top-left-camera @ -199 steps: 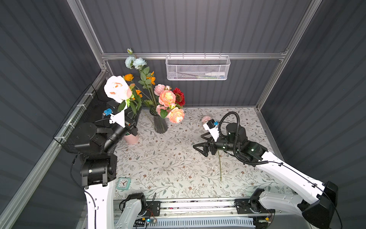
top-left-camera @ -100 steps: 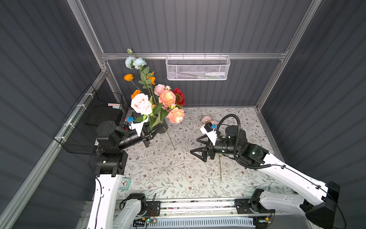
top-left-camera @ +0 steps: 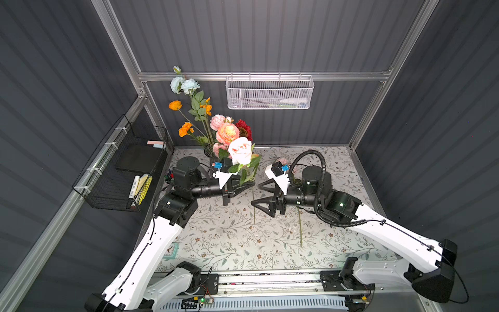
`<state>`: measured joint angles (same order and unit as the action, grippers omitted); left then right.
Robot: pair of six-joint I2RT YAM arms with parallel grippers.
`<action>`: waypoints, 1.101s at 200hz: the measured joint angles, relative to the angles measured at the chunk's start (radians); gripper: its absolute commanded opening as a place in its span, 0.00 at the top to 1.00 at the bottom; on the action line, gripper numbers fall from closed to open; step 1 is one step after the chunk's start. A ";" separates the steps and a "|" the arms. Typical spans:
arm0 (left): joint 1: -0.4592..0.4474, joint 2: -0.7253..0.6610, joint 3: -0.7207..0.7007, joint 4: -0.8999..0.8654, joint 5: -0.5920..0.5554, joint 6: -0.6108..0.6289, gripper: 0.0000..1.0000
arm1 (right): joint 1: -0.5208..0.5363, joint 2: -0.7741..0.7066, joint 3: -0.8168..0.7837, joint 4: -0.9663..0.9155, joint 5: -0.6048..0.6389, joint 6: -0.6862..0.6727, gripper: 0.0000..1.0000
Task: Pick out pink flowers from the vase
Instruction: Place the flower at the center of the board.
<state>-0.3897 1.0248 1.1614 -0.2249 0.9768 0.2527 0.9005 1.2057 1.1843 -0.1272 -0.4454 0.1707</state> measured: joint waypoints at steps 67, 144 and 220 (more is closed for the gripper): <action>-0.068 0.019 0.000 -0.001 -0.045 0.008 0.90 | 0.001 0.035 0.002 0.002 0.016 -0.018 0.26; -0.105 0.032 0.000 -0.001 -0.077 0.011 0.88 | 0.001 0.045 0.007 0.000 0.031 -0.041 0.48; -0.106 0.033 0.017 -0.017 -0.084 0.043 0.94 | 0.001 0.043 0.006 -0.009 0.053 -0.041 0.93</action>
<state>-0.4961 1.0576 1.1786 -0.2420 0.8925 0.2962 0.9016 1.2488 1.1900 -0.1364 -0.3927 0.1299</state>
